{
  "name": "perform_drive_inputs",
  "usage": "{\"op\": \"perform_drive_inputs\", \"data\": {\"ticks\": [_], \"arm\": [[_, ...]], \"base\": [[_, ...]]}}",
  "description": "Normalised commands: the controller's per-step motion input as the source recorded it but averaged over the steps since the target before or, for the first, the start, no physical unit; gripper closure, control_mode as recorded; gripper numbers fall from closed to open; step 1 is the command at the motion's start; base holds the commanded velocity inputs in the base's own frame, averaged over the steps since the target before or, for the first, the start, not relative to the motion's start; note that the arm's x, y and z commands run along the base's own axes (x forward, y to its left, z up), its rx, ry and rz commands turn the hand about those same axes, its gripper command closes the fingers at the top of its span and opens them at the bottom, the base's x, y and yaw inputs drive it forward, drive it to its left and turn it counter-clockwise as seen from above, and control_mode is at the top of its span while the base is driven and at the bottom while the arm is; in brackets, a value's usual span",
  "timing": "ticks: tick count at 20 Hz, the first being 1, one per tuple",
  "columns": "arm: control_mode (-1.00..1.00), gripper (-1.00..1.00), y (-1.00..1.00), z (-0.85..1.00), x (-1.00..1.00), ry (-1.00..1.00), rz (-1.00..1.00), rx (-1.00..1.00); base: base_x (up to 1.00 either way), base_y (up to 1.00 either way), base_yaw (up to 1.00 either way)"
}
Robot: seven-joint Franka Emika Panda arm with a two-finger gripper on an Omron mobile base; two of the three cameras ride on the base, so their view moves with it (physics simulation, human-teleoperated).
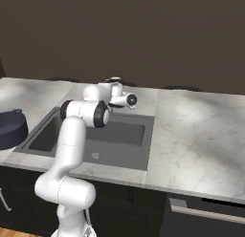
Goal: Dump the tomato from the pot into the sink. Then turn on the water and wash the tomato. Then turn off the water and put the tomato back in the pot.
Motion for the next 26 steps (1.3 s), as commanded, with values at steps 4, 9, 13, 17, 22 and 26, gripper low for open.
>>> {"op": "perform_drive_inputs", "data": {"ticks": [4,9,13,17,22,26], "arm": [[-1.0,-1.0,-0.52,0.69,-0.08,0.0,-0.06,0.0],[-1.0,-1.0,-0.44,0.9,-0.71,0.0,-0.05,0.0],[-1.0,-1.0,-0.38,1.0,-1.0,0.0,-0.08,0.0],[-1.0,-1.0,-0.29,1.0,-1.0,0.01,-0.09,0.0],[-1.0,-1.0,-0.08,0.94,-1.0,0.07,-0.08,-0.01],[-1.0,-1.0,0.0,0.95,-1.0,0.21,-0.07,-0.04]], "base": [[0.0,0.0,0.0],[0.0,0.0,0.0],[0.0,0.0,0.0],[0.0,0.0,0.0],[0.0,0.0,0.0],[0.0,0.0,0.0]]}}
